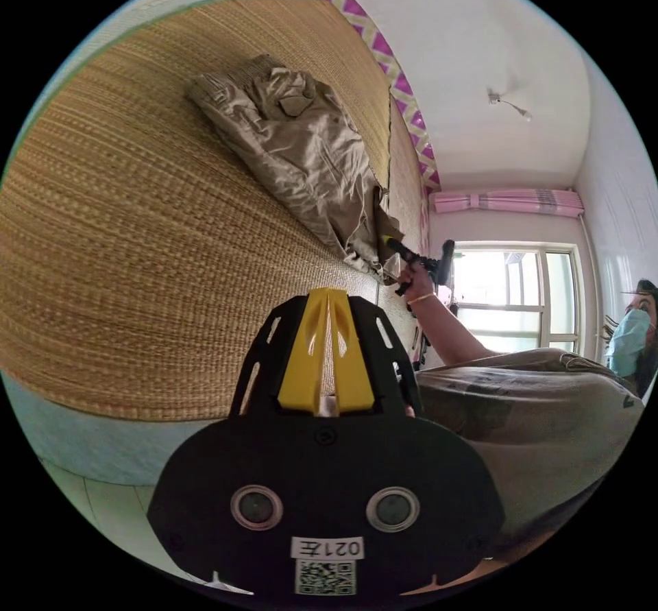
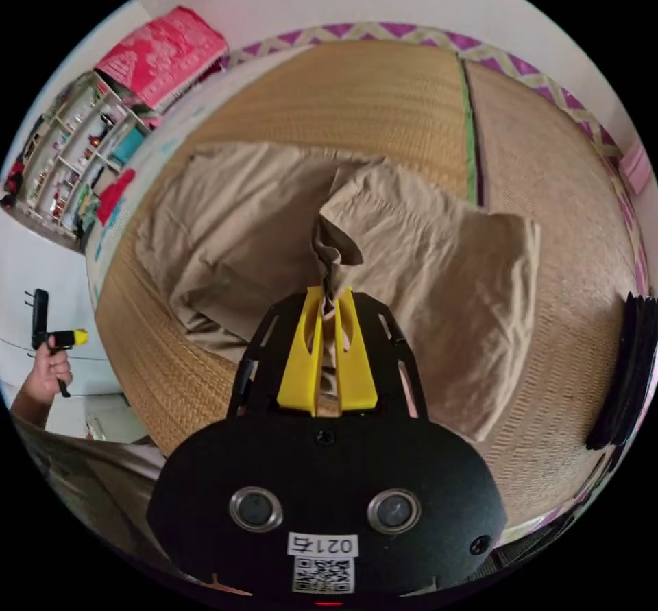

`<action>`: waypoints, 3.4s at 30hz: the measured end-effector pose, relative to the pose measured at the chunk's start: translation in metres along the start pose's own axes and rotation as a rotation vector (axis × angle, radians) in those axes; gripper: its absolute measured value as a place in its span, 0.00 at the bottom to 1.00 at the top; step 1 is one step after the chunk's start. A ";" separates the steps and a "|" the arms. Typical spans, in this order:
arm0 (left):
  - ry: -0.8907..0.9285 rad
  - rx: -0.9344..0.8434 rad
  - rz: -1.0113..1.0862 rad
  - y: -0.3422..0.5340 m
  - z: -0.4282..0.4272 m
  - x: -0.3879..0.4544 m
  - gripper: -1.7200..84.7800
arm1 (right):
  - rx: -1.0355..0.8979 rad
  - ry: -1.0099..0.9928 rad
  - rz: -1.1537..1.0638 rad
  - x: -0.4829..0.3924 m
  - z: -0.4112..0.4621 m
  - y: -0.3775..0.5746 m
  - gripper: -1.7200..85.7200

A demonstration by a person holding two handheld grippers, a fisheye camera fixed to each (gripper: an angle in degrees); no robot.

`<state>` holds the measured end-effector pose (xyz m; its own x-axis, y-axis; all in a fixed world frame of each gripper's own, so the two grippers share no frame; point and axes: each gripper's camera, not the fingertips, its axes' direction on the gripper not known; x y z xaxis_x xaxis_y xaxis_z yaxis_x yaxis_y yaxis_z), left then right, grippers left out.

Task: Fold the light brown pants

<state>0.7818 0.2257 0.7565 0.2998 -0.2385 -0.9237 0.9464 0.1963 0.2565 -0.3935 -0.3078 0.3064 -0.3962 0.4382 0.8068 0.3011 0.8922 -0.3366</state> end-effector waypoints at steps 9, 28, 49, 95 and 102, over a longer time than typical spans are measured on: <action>-0.020 -0.032 0.007 -0.001 -0.056 -0.031 0.01 | 0.112 0.090 -0.021 -0.073 -0.057 -0.030 0.03; 0.065 0.410 -0.296 -0.041 -0.078 -0.059 0.17 | 0.032 0.105 0.061 -0.091 -0.083 -0.050 0.02; -0.117 0.479 0.321 -0.057 -0.067 0.364 0.01 | 0.126 -0.111 0.305 0.050 -0.179 0.134 0.01; -0.233 -0.171 0.291 -0.186 0.384 0.558 0.16 | 0.028 -0.610 0.501 0.419 0.029 0.086 0.18; -0.019 -0.265 0.118 -0.239 0.415 0.440 0.13 | -0.045 -0.799 0.580 0.442 0.081 0.070 0.12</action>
<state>0.7373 -0.3207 0.4073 0.4103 -0.2163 -0.8859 0.8413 0.4648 0.2761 -0.6180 -0.0424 0.5999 -0.6412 0.7659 -0.0481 0.6599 0.5184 -0.5439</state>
